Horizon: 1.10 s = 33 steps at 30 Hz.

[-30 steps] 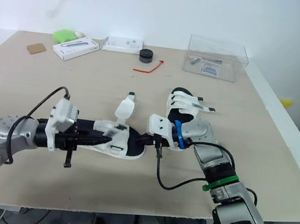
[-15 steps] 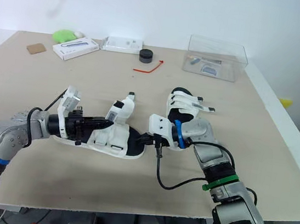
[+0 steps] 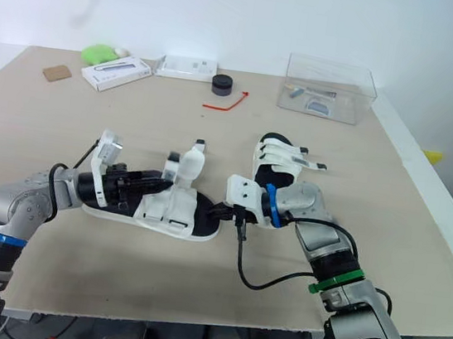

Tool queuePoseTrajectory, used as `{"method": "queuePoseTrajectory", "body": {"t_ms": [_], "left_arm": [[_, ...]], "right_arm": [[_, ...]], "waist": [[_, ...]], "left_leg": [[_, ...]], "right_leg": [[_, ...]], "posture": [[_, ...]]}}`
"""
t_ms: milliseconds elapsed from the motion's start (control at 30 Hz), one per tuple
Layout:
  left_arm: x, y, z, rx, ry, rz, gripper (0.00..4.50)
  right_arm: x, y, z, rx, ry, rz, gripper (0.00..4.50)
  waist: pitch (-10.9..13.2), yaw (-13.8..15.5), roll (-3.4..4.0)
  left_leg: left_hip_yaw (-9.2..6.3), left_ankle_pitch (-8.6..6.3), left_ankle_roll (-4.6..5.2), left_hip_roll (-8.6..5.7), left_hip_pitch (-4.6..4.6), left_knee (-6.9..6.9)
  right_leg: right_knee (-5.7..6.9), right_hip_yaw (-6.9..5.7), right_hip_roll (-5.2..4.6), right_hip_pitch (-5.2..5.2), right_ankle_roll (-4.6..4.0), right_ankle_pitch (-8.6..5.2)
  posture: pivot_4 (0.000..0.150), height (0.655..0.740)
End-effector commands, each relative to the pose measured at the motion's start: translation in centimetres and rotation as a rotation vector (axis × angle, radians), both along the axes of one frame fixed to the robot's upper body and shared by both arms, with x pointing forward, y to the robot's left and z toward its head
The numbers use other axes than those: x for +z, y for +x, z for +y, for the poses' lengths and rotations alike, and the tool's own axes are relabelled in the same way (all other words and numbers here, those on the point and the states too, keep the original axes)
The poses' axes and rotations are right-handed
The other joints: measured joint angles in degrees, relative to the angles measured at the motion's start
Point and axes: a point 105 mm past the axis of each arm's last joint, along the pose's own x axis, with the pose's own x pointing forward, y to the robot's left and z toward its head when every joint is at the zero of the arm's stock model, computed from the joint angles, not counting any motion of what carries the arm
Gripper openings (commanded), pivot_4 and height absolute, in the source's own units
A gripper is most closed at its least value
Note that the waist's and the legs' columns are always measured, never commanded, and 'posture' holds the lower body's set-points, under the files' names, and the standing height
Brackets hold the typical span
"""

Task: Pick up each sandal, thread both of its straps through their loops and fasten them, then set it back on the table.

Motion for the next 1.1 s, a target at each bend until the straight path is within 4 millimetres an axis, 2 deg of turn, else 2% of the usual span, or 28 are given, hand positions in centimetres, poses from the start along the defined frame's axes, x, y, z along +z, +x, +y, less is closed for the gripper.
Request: {"method": "queuePoseTrajectory", "body": {"t_ms": [33, 267, 400, 733, 900, 1100], "left_arm": [[1.5, 0.4, 0.5, 0.037, 0.005, -0.080, 3.51], [2.8, 1.6, 1.0, 0.100, 0.023, -0.171, 3.51], [3.5, 2.3, 1.1, 0.103, 0.005, -0.162, 3.51], [0.4, 1.2, -0.4, -0.073, 0.092, 0.103, 3.51], [0.2, 0.8, -1.4, -0.140, 0.111, 0.150, 3.51], [0.7, 1.2, -1.9, -0.168, 0.119, 0.113, 3.51]], "right_arm": [[-1.6, 0.0, -1.5, -0.048, -0.071, 0.039, 0.00], [-1.6, 0.2, -1.3, -0.043, -0.070, 0.038, 0.00], [-1.5, 0.3, -1.2, -0.043, -0.070, 0.037, 0.00], [-1.5, 0.3, -1.1, -0.046, -0.069, 0.030, 0.00], [-1.6, 0.2, -1.4, -0.054, -0.072, 0.029, 0.00], [-1.6, 0.2, -1.5, -0.061, -0.073, 0.030, 0.00]], "waist": [[0.00, 0.00, 0.00], [0.00, 0.00, 0.00], [0.00, 0.00, -0.01], [0.00, -0.03, -0.01], [0.00, -0.02, -0.01], [0.00, -0.02, -0.01]], "left_leg": [[0.00, 0.00, 0.00, 0.00, 0.00, 0.00], [0.00, 0.00, 0.00, -0.04, -0.01, 0.00], [0.00, 0.00, 0.00, -0.05, -0.01, 0.00], [0.01, 0.00, 0.00, -0.04, -0.01, 0.01], [-0.01, 0.00, 0.00, -0.04, -0.01, 0.01], [-0.01, 0.00, 0.00, -0.05, -0.02, 0.01]], "right_leg": [[0.00, 0.00, 0.00, 0.00, 0.00, 0.00], [-0.01, 0.00, -0.04, 0.00, 0.00, 0.01], [-0.01, 0.00, -0.04, 0.01, 0.02, 0.01], [-0.01, 0.00, -0.02, 0.00, 0.07, 0.00], [0.00, -0.01, 0.00, 0.00, 0.07, -0.01], [0.00, 0.00, -0.01, 0.00, 0.05, 0.00]], "posture": [[0.150, 0.7400], [0.150, 0.7400], [0.150, 0.7400], [0.150, 0.7400], [0.150, 0.7400], [0.150, 0.7400]]}}
